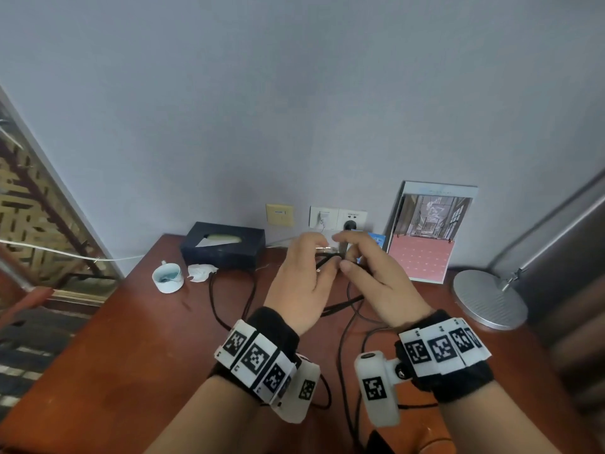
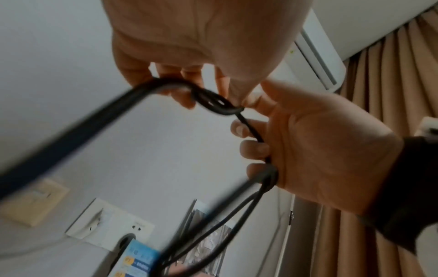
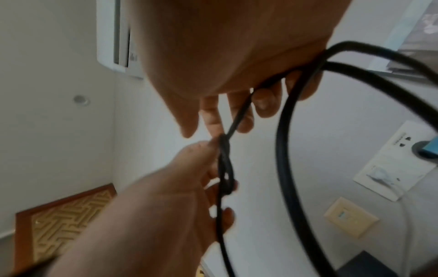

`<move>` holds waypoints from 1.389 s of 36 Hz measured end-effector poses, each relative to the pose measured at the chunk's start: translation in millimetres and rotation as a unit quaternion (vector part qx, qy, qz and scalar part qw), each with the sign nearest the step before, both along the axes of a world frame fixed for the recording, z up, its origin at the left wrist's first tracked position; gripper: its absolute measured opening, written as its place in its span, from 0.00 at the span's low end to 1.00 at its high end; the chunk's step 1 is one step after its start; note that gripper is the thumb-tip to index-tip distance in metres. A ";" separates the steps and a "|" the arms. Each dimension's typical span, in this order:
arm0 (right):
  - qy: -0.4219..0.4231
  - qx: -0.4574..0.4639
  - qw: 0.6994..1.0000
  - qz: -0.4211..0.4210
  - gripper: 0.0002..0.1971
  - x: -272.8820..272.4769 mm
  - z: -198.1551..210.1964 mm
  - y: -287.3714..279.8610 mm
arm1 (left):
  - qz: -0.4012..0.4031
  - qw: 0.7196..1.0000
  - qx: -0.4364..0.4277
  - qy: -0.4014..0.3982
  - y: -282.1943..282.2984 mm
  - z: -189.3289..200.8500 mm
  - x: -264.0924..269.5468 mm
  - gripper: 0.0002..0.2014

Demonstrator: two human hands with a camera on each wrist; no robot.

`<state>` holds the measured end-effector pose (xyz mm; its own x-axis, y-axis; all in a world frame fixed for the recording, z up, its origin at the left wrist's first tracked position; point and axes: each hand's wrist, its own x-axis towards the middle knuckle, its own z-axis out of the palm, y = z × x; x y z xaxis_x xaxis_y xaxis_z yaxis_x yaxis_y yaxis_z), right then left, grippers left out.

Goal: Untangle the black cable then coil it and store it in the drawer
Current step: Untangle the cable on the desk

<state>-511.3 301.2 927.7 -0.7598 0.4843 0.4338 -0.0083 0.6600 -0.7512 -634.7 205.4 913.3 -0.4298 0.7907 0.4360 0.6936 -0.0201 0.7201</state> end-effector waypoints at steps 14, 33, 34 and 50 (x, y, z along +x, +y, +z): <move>0.009 0.005 0.999 -0.044 0.12 -1.2 -19.7 8.2 | -0.065 0.988 -0.089 0.111 -0.2 25.1 -11.6 0.05; -0.046 -0.046 0.983 -0.171 0.15 7.0 -37.5 28.5 | 0.051 0.998 0.013 -0.035 -2.8 8.0 -11.6 0.01; -0.051 -0.045 0.983 -0.169 0.15 7.4 -38.6 28.3 | 0.052 0.997 0.003 -0.057 -2.3 8.7 -12.9 0.02; -0.079 0.155 0.981 -0.082 0.10 -7.9 -17.6 3.6 | -0.005 0.969 -0.183 0.167 13.4 20.4 12.8 0.13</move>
